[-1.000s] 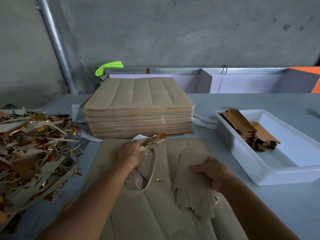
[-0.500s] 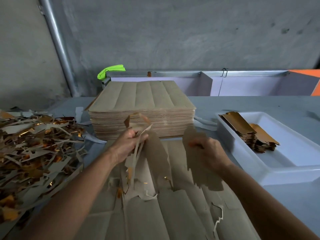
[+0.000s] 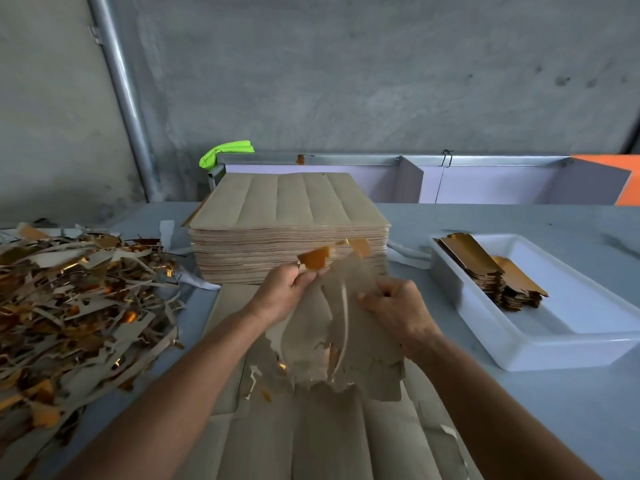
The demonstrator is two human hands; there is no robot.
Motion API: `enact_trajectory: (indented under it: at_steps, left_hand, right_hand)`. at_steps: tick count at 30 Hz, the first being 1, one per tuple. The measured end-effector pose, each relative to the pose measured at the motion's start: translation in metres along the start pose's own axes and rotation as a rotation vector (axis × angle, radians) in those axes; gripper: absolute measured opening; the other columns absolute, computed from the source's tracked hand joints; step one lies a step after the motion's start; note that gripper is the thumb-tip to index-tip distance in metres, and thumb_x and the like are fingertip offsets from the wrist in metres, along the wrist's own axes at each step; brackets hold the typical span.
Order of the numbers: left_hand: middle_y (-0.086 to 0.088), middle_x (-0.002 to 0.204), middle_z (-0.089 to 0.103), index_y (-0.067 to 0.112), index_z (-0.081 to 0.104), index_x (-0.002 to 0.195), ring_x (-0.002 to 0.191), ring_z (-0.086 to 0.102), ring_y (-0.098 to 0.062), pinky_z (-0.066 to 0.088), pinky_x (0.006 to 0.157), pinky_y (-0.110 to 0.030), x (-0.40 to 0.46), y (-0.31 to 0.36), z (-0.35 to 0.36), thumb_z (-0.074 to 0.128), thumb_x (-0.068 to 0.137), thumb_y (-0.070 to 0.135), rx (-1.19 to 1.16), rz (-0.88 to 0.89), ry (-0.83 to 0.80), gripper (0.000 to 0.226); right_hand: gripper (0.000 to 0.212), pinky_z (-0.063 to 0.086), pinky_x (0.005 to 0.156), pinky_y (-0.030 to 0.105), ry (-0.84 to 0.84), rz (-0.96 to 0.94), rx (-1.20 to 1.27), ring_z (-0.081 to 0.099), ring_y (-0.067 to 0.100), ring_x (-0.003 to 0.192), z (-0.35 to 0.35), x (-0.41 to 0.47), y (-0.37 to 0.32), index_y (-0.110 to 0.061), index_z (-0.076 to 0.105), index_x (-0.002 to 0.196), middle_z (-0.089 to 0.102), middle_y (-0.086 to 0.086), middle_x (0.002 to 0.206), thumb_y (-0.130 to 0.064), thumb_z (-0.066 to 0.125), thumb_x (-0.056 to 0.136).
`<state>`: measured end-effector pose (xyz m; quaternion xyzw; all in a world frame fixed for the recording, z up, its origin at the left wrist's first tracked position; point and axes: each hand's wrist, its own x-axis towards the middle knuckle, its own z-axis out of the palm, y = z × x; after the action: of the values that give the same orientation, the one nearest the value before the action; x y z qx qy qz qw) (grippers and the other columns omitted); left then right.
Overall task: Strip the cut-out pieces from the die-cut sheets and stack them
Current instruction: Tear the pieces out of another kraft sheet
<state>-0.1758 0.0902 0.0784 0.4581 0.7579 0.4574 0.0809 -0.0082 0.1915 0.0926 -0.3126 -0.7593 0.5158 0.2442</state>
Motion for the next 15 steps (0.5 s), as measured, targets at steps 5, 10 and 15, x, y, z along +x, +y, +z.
enact_trajectory:
  at_steps: [5,10,15]
  left_hand:
    - [-0.009,0.09,0.066,0.004,0.066,0.088,0.086,0.06,-0.017,0.046,0.081,-0.029,0.0,-0.014,-0.011,0.048,0.096,0.003,-0.096,-0.091,0.171,0.02]
    - [0.012,0.08,0.064,0.027,0.064,0.078,0.078,0.058,-0.003,0.039,0.059,-0.007,0.0,-0.019,-0.022,0.057,0.093,0.016,-0.195,-0.199,0.23,0.02]
    - [-0.011,0.105,0.061,0.007,0.051,0.123,0.106,0.054,-0.026,0.039,0.083,-0.03,0.002,-0.035,-0.026,0.045,0.099,0.022,-0.003,-0.306,0.183,0.029]
  right_hand:
    - [0.01,0.053,0.055,0.029,0.111,0.105,0.131,0.067,0.02,0.075,-0.01,-0.005,0.012,-0.017,0.066,0.077,0.068,0.005,0.082,-0.017,0.064,0.087]
    - [0.01,0.047,0.045,0.024,0.193,0.188,0.299,0.064,0.018,0.069,-0.033,-0.003,0.014,-0.018,0.062,0.08,0.066,0.003,0.078,-0.013,0.064,0.088]
    - [0.017,0.048,0.054,0.027,0.282,0.185,0.287,0.062,0.019,0.071,-0.054,-0.001,0.028,-0.023,0.058,0.076,0.063,0.001,0.077,-0.012,0.065,0.088]
